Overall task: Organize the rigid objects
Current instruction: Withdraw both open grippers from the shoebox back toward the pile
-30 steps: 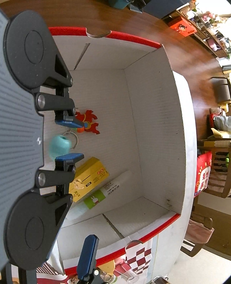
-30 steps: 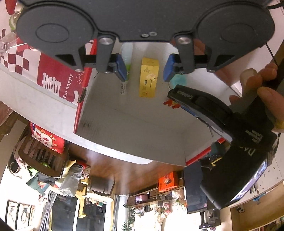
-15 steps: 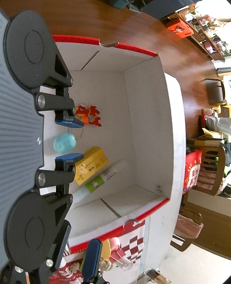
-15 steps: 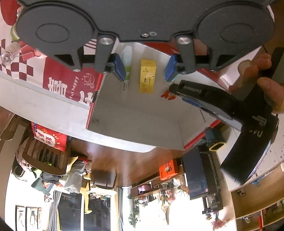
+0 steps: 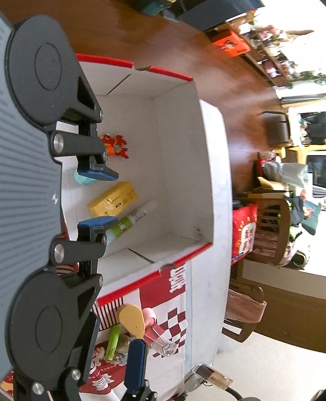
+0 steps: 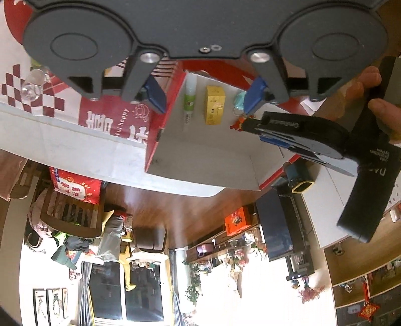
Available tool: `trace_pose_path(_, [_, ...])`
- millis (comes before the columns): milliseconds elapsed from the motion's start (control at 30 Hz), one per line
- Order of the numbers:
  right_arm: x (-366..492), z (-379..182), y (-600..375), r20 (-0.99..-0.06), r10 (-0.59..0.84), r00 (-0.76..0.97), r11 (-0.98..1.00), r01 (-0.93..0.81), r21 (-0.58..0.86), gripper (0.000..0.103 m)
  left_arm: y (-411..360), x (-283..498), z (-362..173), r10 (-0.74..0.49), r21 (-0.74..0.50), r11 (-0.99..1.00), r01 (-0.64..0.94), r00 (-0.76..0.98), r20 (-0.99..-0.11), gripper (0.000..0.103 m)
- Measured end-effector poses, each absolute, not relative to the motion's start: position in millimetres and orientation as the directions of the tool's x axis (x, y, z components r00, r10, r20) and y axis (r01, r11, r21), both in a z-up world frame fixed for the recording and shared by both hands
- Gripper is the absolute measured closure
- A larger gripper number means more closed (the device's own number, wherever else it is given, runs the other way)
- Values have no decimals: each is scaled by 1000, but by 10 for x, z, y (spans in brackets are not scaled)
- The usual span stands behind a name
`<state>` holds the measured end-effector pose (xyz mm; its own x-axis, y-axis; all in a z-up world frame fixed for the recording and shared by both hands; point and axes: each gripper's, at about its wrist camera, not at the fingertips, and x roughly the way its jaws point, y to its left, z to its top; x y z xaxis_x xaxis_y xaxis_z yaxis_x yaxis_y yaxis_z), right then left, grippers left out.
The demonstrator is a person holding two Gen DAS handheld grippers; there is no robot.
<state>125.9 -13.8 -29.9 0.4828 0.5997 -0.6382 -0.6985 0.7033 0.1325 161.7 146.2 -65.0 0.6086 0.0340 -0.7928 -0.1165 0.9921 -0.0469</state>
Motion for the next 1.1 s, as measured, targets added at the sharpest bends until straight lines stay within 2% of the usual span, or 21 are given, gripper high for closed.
trace_pose_path(467, [1123,-278,-977,-603,597,529,728,-674,130,20,942,1422,-447,22,-54,994,-93,667,-745,71])
trace_pose_path(500, [1115,-287,-1043,-603,593,534,732,-669,127,19,901,1419,-448,17,-57,994,-89,668,-744,62])
trace_pose_path(533, [1115,-287,-1043,-603,593,534,732,-669,127,18,858,1414,-450,7,-64,995,-82,671,-741,44])
trace_pose_path(567, [1109,-299,-1117,-605,588,537,737,-665,125,17,810,1405,-452,-3,-72,995,-74,678,-735,38])
trace_pose_path(800, [1094,-442,-1698,-623,534,572,789,-603,122,11,416,1384,-500,-25,-69,997,-36,692,-721,36])
trace_pose_path(933, [1119,-510,-1878,-629,513,584,806,-580,118,9,201,1393,-551,-60,-97,995,-13,700,-711,23])
trace_pose_path(1100, [1181,-653,-2160,-647,481,592,822,-561,99,9,-89,1448,-647,-81,-106,994,8,700,-710,22])
